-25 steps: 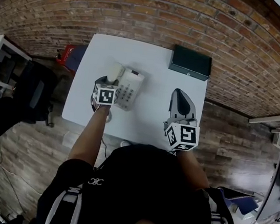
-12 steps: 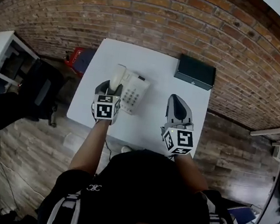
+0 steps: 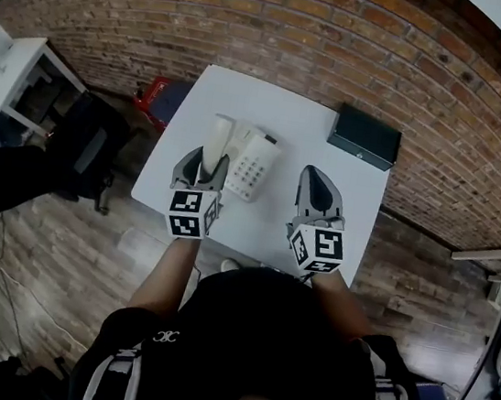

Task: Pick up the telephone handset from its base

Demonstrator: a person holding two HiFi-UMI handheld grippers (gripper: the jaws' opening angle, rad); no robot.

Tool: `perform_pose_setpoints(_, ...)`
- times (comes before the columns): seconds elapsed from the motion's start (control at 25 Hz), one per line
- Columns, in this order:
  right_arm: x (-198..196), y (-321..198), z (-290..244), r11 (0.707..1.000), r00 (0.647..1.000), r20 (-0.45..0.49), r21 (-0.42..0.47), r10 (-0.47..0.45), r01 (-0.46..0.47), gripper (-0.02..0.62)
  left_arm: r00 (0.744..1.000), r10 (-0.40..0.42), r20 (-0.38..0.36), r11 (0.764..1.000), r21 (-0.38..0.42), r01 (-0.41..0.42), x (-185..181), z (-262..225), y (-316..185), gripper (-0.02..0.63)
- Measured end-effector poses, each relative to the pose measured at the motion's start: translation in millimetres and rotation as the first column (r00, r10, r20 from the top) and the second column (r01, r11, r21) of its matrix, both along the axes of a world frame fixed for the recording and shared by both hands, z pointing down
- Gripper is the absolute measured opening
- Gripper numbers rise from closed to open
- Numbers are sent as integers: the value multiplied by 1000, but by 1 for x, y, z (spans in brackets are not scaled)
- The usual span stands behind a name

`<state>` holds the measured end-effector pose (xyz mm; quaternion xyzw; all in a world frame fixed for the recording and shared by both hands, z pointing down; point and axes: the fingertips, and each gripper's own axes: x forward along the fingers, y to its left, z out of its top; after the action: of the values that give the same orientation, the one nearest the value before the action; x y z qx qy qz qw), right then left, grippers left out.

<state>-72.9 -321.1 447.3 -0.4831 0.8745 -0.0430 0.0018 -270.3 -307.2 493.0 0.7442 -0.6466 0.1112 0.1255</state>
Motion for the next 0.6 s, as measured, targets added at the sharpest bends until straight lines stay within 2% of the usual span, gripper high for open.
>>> perform_pose_setpoints(0.28,-19,0,-2,999,999,-13,6,-32,32,-2,999,-4,-33,1000,18,4,4,-8,17,210)
perform_pose_setpoints(0.6,-23,-3,-4,999,999,-11,14,-36,36,-2,1000,1,-25,999,42,0,5,-17,19,210)
